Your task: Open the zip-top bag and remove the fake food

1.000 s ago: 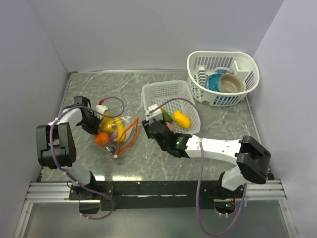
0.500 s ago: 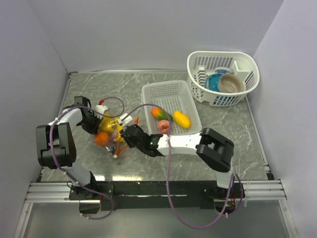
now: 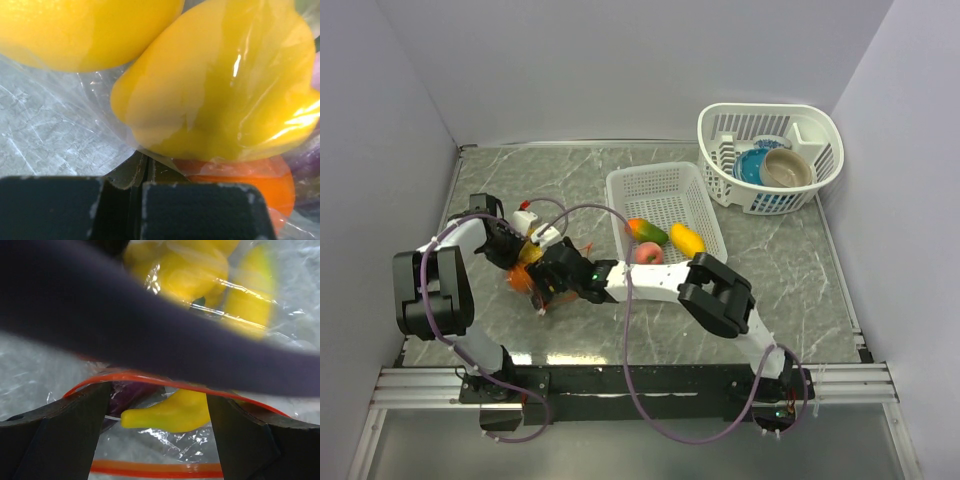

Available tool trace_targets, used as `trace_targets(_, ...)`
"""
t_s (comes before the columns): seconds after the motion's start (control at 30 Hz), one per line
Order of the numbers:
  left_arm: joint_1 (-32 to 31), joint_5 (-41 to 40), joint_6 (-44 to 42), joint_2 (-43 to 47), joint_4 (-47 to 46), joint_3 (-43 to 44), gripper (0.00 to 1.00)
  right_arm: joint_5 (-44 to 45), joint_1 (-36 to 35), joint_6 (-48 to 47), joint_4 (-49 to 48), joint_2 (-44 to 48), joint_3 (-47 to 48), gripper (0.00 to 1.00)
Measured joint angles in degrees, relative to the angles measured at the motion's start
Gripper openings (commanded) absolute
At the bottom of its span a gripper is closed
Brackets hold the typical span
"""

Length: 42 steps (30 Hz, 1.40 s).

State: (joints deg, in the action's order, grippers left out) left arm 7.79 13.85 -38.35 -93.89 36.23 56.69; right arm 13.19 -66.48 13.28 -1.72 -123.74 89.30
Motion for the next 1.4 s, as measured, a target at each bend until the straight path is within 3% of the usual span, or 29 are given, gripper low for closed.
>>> trace_targets(0.27, 0.04, -0.17, 0.00, -0.24, -0.13, 0.00, 0.01, 1.75, -0.02, 1.25, 1.49, -3.15, 3.26, 0.81)
trace_targets(0.57, -0.02, 0.13, 0.02, -0.26, 0.02, 0.00, 0.01, 7.13, -0.11, 2.78, -3.34, 4.13, -9.03, 0.78)
trace_targets(0.87, -0.02, 0.24, 0.00, -0.26, 0.07, 0.00, 0.01, 11.45, 0.07, 2.10, 0.87, 6.10, -12.98, 0.74)
trace_targets(0.97, -0.02, 0.28, 0.00, -0.26, 0.09, 0.00, 0.01, 11.58, 0.35, 1.92, 4.00, 5.05, -13.14, 0.70)
trace_targets(1.1, -0.02, 0.28, 0.00, -0.26, 0.13, 0.00, 0.01, 11.23, 0.66, 2.16, 5.25, 4.57, -11.96, 0.58)
trace_targets(1.17, -0.02, 0.28, -0.02, -0.26, 0.17, 0.00, 0.01, 11.13, 0.76, 2.27, 5.42, 4.57, -11.96, 0.58)
trace_targets(1.3, -0.02, 0.31, -0.02, -0.26, 0.17, 0.00, 0.01, 11.15, 0.74, 2.01, 5.38, 4.57, -11.98, 0.72)
trace_targets(1.4, -0.02, 0.39, 0.00, -0.26, 0.20, 0.00, 0.01, 11.39, 0.76, 1.07, 6.60, 4.57, -11.13, 0.72)
